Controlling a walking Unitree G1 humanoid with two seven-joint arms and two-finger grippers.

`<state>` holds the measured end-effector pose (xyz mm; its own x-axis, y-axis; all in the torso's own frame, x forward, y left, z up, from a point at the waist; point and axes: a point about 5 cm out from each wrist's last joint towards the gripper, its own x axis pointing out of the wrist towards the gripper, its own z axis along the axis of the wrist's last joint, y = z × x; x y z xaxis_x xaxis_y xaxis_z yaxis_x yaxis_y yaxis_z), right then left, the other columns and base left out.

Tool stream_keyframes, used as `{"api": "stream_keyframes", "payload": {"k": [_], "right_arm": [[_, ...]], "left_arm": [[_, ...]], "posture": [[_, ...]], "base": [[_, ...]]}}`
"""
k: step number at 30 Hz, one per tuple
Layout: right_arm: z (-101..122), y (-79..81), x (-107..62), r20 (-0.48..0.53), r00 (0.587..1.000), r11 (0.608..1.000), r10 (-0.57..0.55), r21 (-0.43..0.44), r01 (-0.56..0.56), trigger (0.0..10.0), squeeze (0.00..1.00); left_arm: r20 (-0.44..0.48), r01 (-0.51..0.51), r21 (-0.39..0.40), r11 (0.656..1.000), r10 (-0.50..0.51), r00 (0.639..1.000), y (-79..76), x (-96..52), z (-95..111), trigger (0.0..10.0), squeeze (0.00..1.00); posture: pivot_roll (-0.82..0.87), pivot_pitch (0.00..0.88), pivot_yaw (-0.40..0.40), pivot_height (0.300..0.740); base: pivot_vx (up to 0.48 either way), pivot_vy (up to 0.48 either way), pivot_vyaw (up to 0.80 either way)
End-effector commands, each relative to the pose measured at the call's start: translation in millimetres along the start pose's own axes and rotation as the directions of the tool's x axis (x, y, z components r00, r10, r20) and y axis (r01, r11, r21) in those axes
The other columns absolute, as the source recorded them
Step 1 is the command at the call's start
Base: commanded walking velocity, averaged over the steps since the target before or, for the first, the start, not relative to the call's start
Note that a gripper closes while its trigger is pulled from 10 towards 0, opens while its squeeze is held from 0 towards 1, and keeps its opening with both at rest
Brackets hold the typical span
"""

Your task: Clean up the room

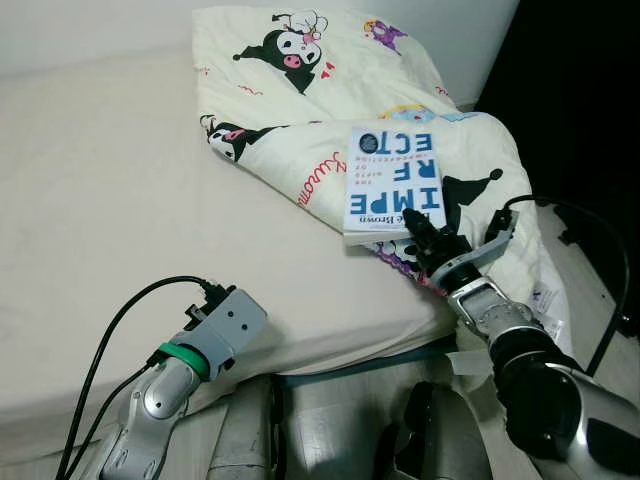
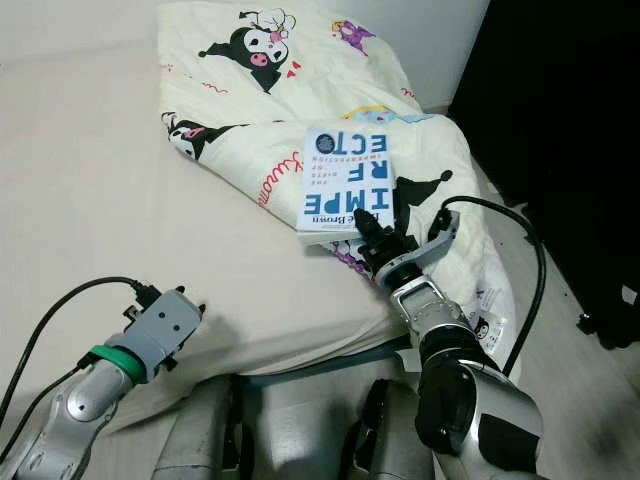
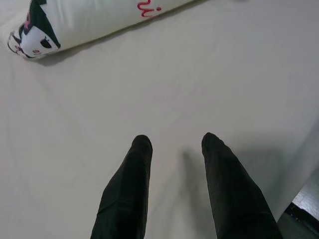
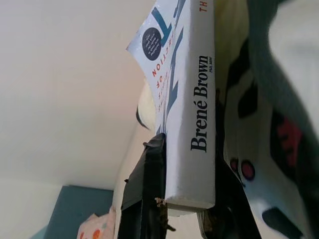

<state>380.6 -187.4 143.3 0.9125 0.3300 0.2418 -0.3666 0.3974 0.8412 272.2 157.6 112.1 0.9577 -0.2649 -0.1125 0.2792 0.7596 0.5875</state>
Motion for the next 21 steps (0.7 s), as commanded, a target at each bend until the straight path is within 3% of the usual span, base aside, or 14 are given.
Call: {"api": "stream_keyframes", "payload": {"k": [1, 4, 6, 7, 8, 10, 11, 13, 14, 15, 17, 18, 20, 21], "right_arm": [[9, 7.3, 4.4, 0.044, 0.998, 0.999, 0.047, -0.011, -0.046, 0.0, 0.00], [16, 12.2, 7.1, 0.062, 0.995, 0.997, 0.074, -0.036, -0.072, 0.0, 0.00], [18, 20.5, 11.0, 0.014, 0.993, 0.972, 0.120, -0.204, -0.115, 0.0, 0.00], [18, 20.5, 11.0, 0.014, 0.993, 0.972, 0.120, -0.204, -0.115, 0.0, 0.00], [18, 23.8, 12.5, -0.009, 0.991, 0.953, 0.136, -0.273, -0.134, 0.0, 0.00], [19, 36.8, 12.6, -0.013, 0.985, 0.853, 0.174, -0.497, -0.158, 0.0, 0.00], [19, 43.3, 9.4, -0.009, 0.984, 0.781, 0.177, -0.608, -0.146, 8.3, 0.00], [19, 43.3, 9.4, -0.009, 0.984, 0.781, 0.177, -0.608, -0.146, 8.3, 0.00], [18, 48.9, 6.0, 0.007, 0.984, 0.718, 0.177, -0.685, -0.124, 10.0, 0.00], [18, 48.9, 6.0, 0.007, 0.984, 0.718, 0.177, -0.685, -0.124, 10.0, 0.00], [17, 50.2, 1.6, 0.023, 0.987, 0.685, 0.158, -0.723, -0.093, 10.0, 0.00], [15, 48.2, -5.0, 0.050, 0.991, 0.639, 0.121, -0.768, -0.039, 10.0, 0.00], [8, 39.1, -23.7, 0.116, 0.993, 0.554, 0.027, -0.829, 0.081, 10.0, 0.00], [8, 39.1, -23.7, 0.116, 0.993, 0.554, 0.027, -0.829, 0.081, 10.0, 0.00]], "left_arm": [[-0.030, 0.010, 0.002, 1.000, -0.010, 0.999, -3.6, -1.7, -7, 10.0, 0.00], [-0.020, 0.004, 0.000, 1.000, -0.004, 1.000, -3.2, 1.2, -5, 10.0, 0.00], [-0.006, -0.014, -0.010, 1.000, 0.014, 1.000, -1.2, 5.3, -1, 10.0, 0.00], [-0.006, -0.014, -0.010, 1.000, 0.014, 1.000, -1.2, 5.3, -1, 10.0, 0.00], [-0.001, -0.022, -0.016, 1.000, 0.022, 1.000, -0.1, 6.7, 0, 10.0, 0.00], [0.020, -0.057, -0.082, 0.995, 0.058, 0.998, 5.3, 11.3, 9, 10.0, 0.00], [0.032, -0.072, -0.157, 0.985, 0.078, 0.996, 8.2, 13.8, 16, 10.0, 0.00], [0.032, -0.072, -0.157, 0.985, 0.078, 0.996, 8.2, 13.8, 16, 10.0, 0.00], [0.046, -0.080, -0.233, 0.969, 0.093, 0.995, 11.5, 15.3, 24, 10.0, 0.00], [0.046, -0.080, -0.233, 0.969, 0.093, 0.995, 11.5, 15.3, 24, 10.0, 0.00], [0.070, -0.081, -0.304, 0.949, 0.107, 0.992, 14.8, 16.6, 32, 10.0, 0.00], [0.122, -0.064, -0.347, 0.936, 0.113, 0.986, 18.9, 16.9, 43, 10.0, 0.00], [0.234, -0.071, -0.307, 0.949, 0.148, 0.961, 32.9, 14.5, 64, 10.0, 0.00], [0.234, -0.071, -0.307, 0.949, 0.148, 0.961, 32.9, 14.5, 64, 10.0, 0.00]], "posture": [[0.29, 0.215, 0.081, 0.600], [0.28, 0.203, 0.074, 0.600], [0.27, 0.187, 0.057, 0.600], [0.27, 0.187, 0.057, 0.600], [0.27, 0.187, 0.057, 0.600], [0.24, 0.168, 0.024, 0.600], [0.23, 0.155, 0.009, 0.600], [0.23, 0.155, 0.009, 0.600], [0.23, 0.155, 0.009, 0.600], [0.23, 0.155, 0.009, 0.600], [0.21, 0.139, -0.008, 0.600], [0.20, 0.124, -0.024, 0.600], [0.18, 0.106, -0.045, 0.600], [0.18, 0.106, -0.045, 0.600]], "base": [[0.000, 0.000, 0.00], [0.000, 0.000, 0.00], [0.000, 0.000, 0.00], [0.000, 0.000, 0.00], [0.000, 0.000, 0.00], [0.000, 0.000, 0.00], [0.000, 0.000, 0.00], [0.000, 0.000, 0.00], [0.000, 0.000, 0.00], [0.000, 0.000, 0.00], [0.000, 0.000, 0.00], [0.000, 0.000, 0.00], [0.000, 0.000, 0.00], [0.000, 0.000, 0.00]]}}
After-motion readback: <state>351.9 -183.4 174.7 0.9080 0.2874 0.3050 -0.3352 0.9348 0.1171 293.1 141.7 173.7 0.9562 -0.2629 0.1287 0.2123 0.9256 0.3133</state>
